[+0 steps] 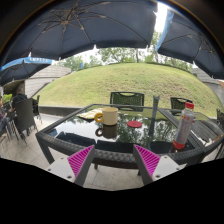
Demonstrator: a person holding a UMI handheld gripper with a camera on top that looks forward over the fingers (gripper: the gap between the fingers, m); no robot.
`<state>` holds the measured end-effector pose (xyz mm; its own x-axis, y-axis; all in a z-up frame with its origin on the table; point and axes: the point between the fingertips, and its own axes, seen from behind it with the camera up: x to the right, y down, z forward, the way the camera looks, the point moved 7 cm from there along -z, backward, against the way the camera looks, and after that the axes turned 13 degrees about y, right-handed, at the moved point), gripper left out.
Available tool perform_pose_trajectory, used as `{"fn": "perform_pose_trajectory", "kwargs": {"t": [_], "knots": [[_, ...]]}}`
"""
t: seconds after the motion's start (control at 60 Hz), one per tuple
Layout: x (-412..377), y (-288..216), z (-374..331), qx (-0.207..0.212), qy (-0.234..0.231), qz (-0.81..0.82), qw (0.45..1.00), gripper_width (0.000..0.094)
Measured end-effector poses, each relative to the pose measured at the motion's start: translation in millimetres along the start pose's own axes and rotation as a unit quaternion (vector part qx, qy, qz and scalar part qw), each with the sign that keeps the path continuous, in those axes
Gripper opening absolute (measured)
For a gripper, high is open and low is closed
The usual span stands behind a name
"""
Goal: Pour water
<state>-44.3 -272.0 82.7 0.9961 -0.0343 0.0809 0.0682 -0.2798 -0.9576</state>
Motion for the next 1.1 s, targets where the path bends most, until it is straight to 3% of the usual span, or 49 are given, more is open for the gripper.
{"fn": "perform_pose_trajectory", "kwargs": {"t": [0.183, 0.267, 0.4, 0.567, 0.683, 0.733, 0.767, 0.817, 0.883, 0.933, 1.1], "knots": [[28, -10, 5, 0.012, 0.024, -0.016, 1.0, 0.0812], [70, -6, 15, -0.009, 0.046, -0.013, 0.999, 0.0813], [146, -22, 32, -0.004, 0.092, 0.03, 0.995, 0.0813], [224, -38, 82, 0.017, 0.145, 0.049, 0.988, 0.0811], [248, -43, 133, 0.029, 0.141, 0.048, 0.988, 0.0812], [249, -47, 149, 0.039, 0.133, 0.043, 0.989, 0.0736], [246, -48, 158, 0.043, 0.119, 0.032, 0.991, 0.0459], [252, -48, 158, 0.059, 0.125, 0.04, 0.99, 0.0446], [257, -48, 162, 0.081, 0.157, 0.043, 0.983, 0.0339], [253, -48, 162, 0.087, 0.155, 0.037, 0.983, 0.0314], [249, -54, 171, 0.079, 0.166, -0.009, 0.983, 0.0311]]}}
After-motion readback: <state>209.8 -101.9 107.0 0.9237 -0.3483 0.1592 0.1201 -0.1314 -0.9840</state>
